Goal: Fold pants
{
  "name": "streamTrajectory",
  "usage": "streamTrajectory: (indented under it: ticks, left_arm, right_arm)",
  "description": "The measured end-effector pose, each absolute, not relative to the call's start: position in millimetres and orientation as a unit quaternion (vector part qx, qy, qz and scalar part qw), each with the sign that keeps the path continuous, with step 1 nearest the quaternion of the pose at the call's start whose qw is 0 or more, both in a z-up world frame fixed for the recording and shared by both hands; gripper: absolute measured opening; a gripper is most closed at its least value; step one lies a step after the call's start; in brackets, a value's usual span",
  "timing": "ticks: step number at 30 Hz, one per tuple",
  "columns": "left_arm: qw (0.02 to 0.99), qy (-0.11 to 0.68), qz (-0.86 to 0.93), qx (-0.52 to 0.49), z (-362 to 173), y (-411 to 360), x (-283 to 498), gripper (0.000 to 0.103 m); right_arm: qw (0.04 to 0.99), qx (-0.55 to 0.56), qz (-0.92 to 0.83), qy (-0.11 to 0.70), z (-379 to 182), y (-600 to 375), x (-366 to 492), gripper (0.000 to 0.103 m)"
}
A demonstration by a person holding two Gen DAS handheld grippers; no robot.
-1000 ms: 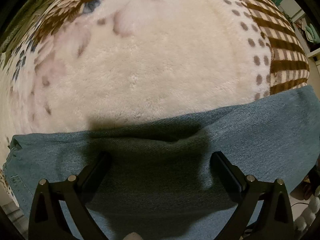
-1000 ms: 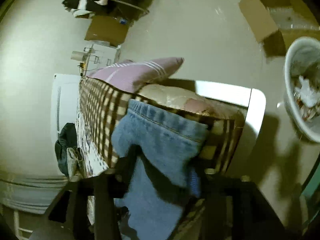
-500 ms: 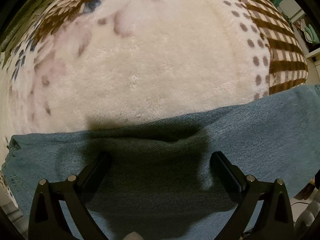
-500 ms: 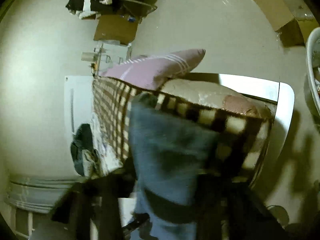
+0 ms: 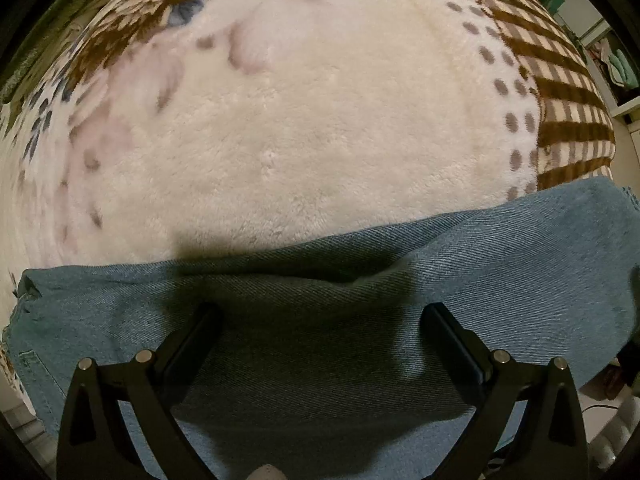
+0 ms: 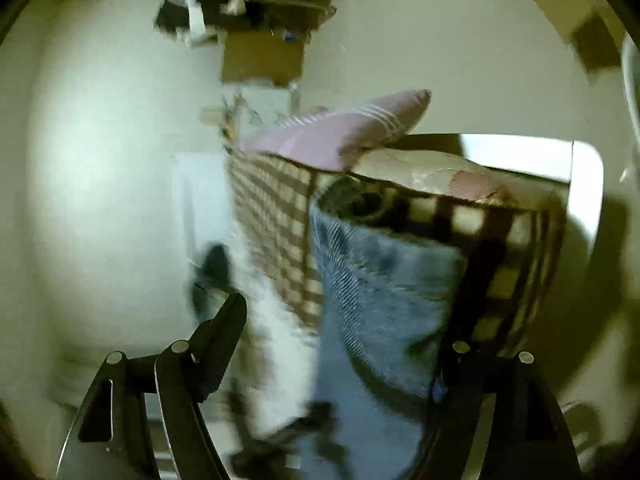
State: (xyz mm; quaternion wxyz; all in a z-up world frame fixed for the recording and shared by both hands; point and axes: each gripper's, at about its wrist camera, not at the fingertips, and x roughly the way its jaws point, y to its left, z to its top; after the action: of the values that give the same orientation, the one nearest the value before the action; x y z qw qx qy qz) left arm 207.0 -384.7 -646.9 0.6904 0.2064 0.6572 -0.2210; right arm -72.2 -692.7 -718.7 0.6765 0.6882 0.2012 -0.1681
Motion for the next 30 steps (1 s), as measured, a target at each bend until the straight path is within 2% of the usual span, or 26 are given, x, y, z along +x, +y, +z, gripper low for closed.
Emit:
streamTrajectory:
  ticks: [2,3,4,8,9,12,13,14,15,16,24,30]
  left_arm:
    - [0.692,0.655,-0.221,0.207,-647.1,-384.7,205.9,0.103]
    - [0.692,0.654,-0.222,0.208,-646.9,-384.4,205.3,0.103]
    - [0.692,0.654,-0.223,0.208,-647.1,-384.0,205.9,0.103]
    - [0.694,0.652,-0.222,0.209,-646.7,-383.9,204.4,0.103]
    - [0.695,0.652,-0.221,0.209,-646.6,-383.9,204.2,0.103]
    - [0.696,0.651,-0.221,0.209,-646.0,-383.8,203.3,0.103]
    - [0.695,0.651,-0.222,0.208,-645.6,-383.3,203.1,0.103]
    - [0.694,0.652,-0.224,0.206,-644.9,-382.9,203.4,0.103]
    - [0.693,0.654,-0.226,0.202,-643.4,-381.4,204.2,0.103]
    - [0.692,0.657,-0.229,0.193,-640.7,-378.3,205.2,0.103]
    - [0.708,0.667,-0.213,0.086,-588.4,-305.3,217.6,0.103]
    - [0.735,0.654,-0.180,0.016,-536.6,-198.8,231.4,0.103]
  right_arm:
    - [0.683,0.662,-0.180,0.252,-727.0,-694.4,-59.4,0.056]
    - [0.686,0.649,-0.189,0.268,-728.2,-695.6,-54.0,0.034]
    - [0.688,0.643,-0.195,0.274,-727.8,-697.2,-50.4,0.025]
    - [0.699,0.647,-0.203,0.227,-716.9,-697.4,-51.7,0.023]
    - [0.697,0.652,-0.200,0.221,-717.8,-696.5,-50.8,0.026]
    - [0.678,0.669,-0.205,0.226,-729.0,-696.7,-47.0,0.053]
    - [0.671,0.676,-0.203,0.226,-733.8,-698.9,-46.5,0.053]
    - [0.669,0.677,-0.203,0.230,-735.9,-701.2,-44.7,0.050]
    - [0.674,0.667,-0.211,0.237,-732.3,-702.2,-42.6,0.031]
    - [0.679,0.654,-0.223,0.248,-726.4,-701.2,-42.5,0.017]
    - [0.757,0.515,-0.273,0.294,-628.9,-650.7,-21.4,0.012]
    - [0.818,0.420,-0.237,0.314,-546.6,-569.3,25.6,0.012]
